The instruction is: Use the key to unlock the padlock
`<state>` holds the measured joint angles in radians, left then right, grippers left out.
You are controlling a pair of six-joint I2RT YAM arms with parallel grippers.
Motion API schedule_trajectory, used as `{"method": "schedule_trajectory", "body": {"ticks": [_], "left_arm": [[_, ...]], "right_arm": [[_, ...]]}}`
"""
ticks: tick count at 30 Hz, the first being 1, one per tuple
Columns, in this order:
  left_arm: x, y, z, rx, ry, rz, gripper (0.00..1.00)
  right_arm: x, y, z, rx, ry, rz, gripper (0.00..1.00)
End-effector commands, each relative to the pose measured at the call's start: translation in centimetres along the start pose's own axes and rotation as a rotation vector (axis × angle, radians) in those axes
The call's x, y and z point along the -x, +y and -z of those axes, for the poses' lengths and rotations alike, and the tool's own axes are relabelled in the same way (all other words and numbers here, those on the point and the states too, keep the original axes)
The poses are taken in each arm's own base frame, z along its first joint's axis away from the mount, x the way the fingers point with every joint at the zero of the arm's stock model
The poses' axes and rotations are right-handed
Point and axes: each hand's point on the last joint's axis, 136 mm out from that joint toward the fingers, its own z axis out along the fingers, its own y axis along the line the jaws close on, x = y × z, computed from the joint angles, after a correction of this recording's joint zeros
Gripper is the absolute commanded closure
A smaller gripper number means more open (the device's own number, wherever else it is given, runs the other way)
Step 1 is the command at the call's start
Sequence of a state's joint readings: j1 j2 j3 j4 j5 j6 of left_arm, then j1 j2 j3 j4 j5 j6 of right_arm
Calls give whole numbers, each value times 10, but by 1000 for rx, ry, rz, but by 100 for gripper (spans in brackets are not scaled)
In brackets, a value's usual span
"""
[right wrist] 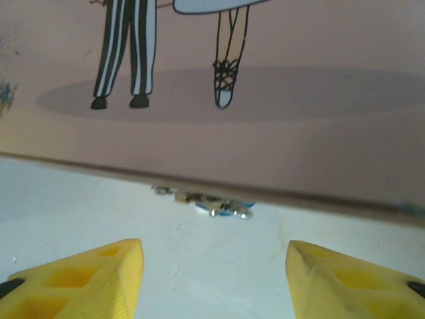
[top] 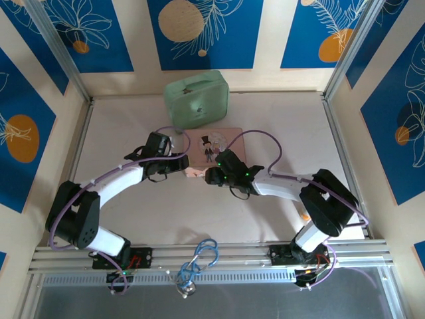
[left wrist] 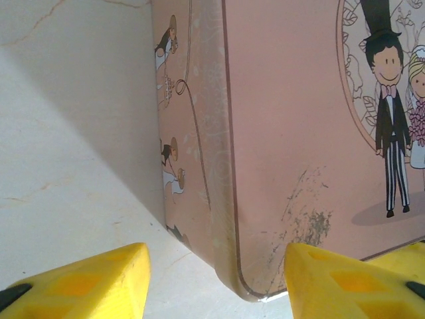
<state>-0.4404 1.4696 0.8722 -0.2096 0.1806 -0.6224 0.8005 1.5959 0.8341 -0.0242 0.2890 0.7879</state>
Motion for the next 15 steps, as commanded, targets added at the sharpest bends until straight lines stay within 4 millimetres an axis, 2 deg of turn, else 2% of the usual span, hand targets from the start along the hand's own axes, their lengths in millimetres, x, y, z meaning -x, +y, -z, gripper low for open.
{"method": "schedule_trajectory", "body": {"ticks": [1, 8, 15], "left_arm": [[1, -3, -2, -38, 8, 18, 45], [-1, -5, 0, -45, 6, 35, 47], [-5, -2, -4, -44, 16, 46, 49]], "right_arm": [[2, 8, -12, 54, -9, 54, 43], [0, -5, -23, -6, 6, 59, 50], [-4, -8, -20, -41, 8, 76, 52]]}}
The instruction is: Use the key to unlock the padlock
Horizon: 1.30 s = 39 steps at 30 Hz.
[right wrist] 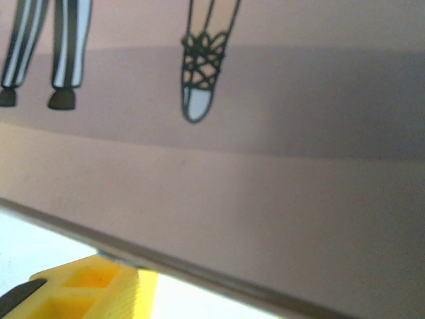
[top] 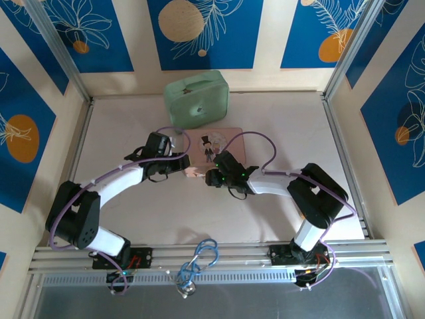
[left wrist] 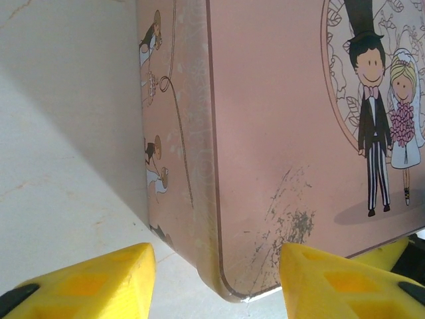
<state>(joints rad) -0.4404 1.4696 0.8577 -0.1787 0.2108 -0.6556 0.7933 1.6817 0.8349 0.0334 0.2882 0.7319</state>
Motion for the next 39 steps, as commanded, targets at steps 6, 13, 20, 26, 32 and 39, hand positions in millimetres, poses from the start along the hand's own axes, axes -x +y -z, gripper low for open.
{"method": "schedule_trajectory", "body": {"ticks": [6, 13, 20, 26, 32, 39], "left_arm": [[-5, 6, -4, 0, 16, 13, 49], [-7, 9, -4, 10, 21, 8, 50], [-6, 11, -2, 23, 20, -6, 50], [-5, 10, -2, 27, 20, -12, 50], [-5, 10, -1, 29, 17, -14, 51], [-3, 10, 1, 30, 15, -16, 51]], "right_arm": [[4, -3, -4, -49, 2, 25, 58], [11, 1, -8, -63, -5, 42, 57], [10, 4, -17, -83, 13, 60, 54], [9, 7, -16, -86, 13, 73, 61], [7, 9, -4, -96, -3, 69, 49], [5, -2, -6, -169, 12, 102, 50]]}}
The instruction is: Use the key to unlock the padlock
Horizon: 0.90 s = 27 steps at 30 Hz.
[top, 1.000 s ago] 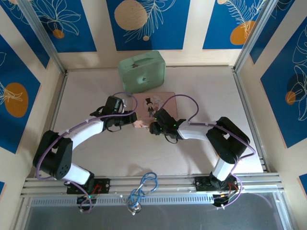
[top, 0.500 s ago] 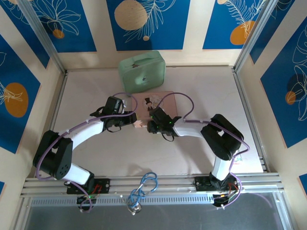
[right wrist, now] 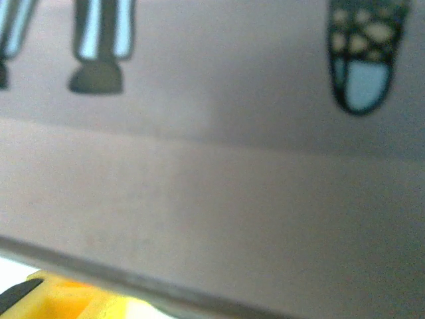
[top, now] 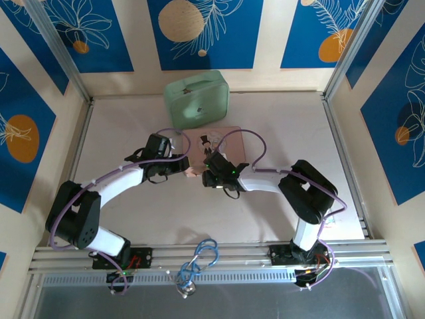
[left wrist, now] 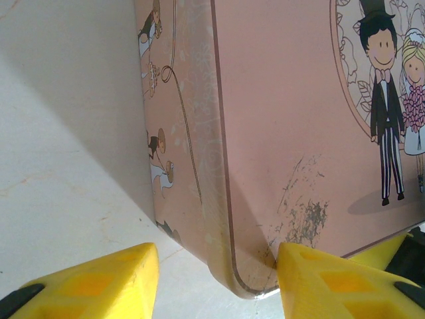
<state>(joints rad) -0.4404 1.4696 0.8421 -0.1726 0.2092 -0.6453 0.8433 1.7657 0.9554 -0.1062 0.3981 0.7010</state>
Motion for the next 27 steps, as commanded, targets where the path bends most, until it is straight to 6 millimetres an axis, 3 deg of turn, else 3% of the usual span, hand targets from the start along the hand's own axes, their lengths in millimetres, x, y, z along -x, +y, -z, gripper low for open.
{"method": "schedule_trajectory", "body": {"ticks": [1, 10, 17, 27], "left_arm": [[0, 6, 2, 26, 11, -8, 51], [-1, 9, 3, 34, 16, -14, 51], [0, 8, 3, 32, 16, -13, 52], [1, 8, 4, 33, 16, -18, 52]], "right_arm": [[7, -4, 3, -52, -9, 25, 52], [10, -1, 3, -51, -14, 33, 56], [7, 3, 13, -48, -18, 70, 50], [14, -4, 8, -72, -19, 70, 51]]}}
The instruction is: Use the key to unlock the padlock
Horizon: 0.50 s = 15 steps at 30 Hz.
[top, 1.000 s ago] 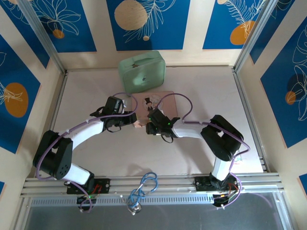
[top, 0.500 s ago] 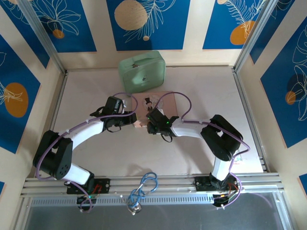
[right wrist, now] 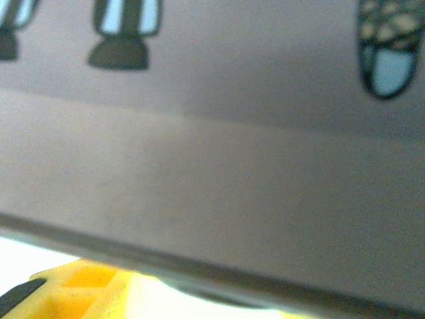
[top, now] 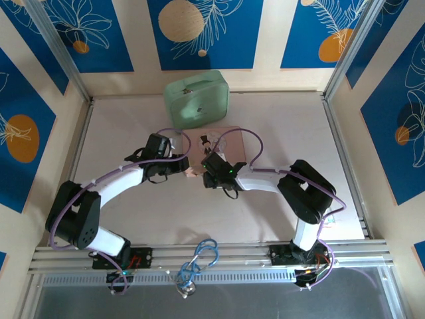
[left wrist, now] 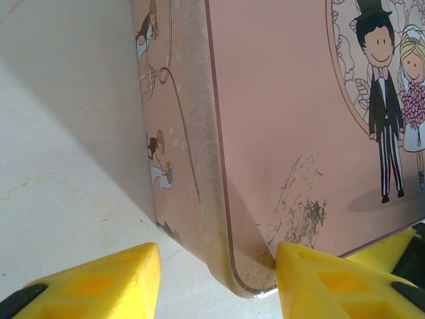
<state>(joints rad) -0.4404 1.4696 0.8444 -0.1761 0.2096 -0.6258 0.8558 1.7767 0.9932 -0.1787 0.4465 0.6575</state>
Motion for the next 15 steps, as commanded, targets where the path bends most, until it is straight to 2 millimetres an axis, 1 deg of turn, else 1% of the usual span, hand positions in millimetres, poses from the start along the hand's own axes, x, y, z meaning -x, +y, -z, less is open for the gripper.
{"method": "schedule_trajectory", "body": {"ticks": [1, 10, 15], "left_arm": [[0, 9, 4, 35, 18, 1, 52], [-1, 10, 3, 36, 24, -5, 53], [-1, 10, 4, 39, 22, -11, 53]], "right_arm": [[15, -2, 5, -18, -28, 9, 52], [22, -6, -3, -40, -8, -10, 57], [17, -7, -8, -66, 31, -19, 66]]}}
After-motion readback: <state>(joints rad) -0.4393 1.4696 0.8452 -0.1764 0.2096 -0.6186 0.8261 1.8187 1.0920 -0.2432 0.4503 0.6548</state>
